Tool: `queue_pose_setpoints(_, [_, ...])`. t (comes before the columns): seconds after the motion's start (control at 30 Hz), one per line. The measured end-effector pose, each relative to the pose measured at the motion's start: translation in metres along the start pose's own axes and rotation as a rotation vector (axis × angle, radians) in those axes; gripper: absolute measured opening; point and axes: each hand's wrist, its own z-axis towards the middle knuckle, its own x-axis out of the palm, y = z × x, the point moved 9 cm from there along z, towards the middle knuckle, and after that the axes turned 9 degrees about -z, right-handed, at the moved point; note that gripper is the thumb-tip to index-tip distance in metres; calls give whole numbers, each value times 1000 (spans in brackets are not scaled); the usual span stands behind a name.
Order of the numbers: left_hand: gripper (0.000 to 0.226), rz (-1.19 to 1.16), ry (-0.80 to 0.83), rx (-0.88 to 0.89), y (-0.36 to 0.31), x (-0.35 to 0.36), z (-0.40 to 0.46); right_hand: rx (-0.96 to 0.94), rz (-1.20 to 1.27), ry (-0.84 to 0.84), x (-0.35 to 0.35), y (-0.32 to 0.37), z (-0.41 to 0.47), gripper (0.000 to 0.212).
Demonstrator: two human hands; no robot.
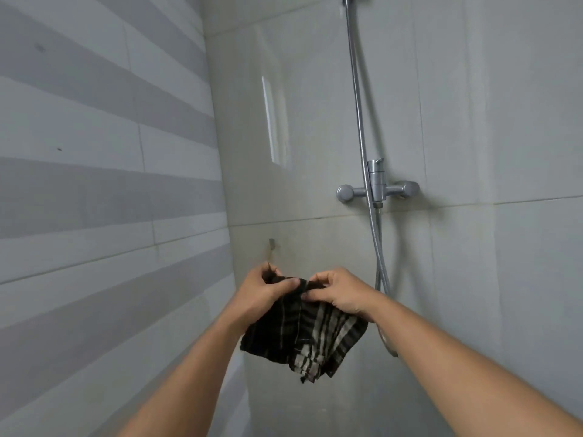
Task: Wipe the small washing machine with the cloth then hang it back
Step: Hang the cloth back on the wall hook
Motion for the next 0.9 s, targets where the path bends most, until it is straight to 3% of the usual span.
queue_pose_setpoints(0.1, [25, 140, -59, 104, 11, -27, 40, -22, -121, 38, -9, 8, 52, 15])
queue_pose_setpoints(0.23, [19, 363, -146, 267, 25, -53, 91, -109, -228, -35, -13, 8, 121, 12])
queue_pose_setpoints(0.4, [12, 811, -211, 548, 39, -57, 132, -206, -372, -255, -12, 7, 189, 18])
queue_pose_setpoints(0.53, [19, 970, -279, 658, 54, -60, 168, -245, -524, -436, -17, 9, 220, 12])
queue_pose_setpoints(0.73, [31, 1015, -298, 529, 82, -59, 216, -318, -845, -515, -9, 8, 249, 21])
queue_pose_setpoints(0.9, [30, 854, -335, 410, 103, -61, 227, -363, -1017, -558, 7, -4, 250, 23])
